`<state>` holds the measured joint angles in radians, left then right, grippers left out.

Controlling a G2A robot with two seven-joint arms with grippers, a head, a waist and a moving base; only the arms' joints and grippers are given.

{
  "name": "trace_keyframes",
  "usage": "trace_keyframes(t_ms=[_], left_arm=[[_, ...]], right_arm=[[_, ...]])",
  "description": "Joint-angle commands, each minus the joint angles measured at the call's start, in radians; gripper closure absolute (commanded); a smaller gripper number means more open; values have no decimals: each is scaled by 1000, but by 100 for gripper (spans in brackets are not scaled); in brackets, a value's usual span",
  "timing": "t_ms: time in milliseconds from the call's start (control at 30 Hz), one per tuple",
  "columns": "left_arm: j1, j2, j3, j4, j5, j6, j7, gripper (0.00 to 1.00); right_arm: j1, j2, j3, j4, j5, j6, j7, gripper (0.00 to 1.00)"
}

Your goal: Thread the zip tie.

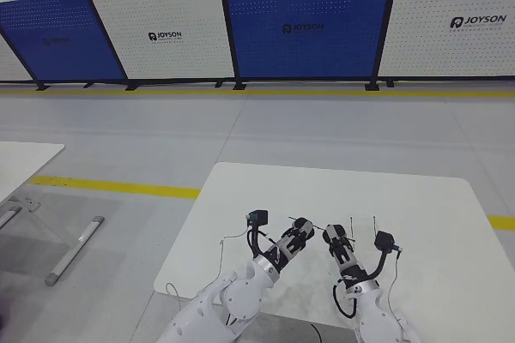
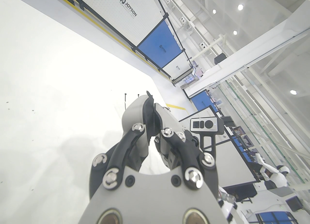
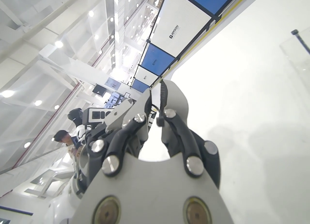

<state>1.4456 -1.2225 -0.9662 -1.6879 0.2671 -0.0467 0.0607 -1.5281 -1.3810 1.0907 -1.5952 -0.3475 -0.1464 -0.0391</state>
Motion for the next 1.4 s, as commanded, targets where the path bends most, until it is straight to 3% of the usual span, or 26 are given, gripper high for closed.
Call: trace_keyframes(t_ms=[0,1267,1367], left_arm=[[0,0,0,0,0,0,0,100],[0,0,0,0,0,0,0,100],[0,0,0,0,0,0,0,100]], right_arm=[[-1,0,0,0,-2,-2,-3,100],[37,-9,-8,3,-3,50,54,100],[34,-9,-6,2,-3,47,56,93]])
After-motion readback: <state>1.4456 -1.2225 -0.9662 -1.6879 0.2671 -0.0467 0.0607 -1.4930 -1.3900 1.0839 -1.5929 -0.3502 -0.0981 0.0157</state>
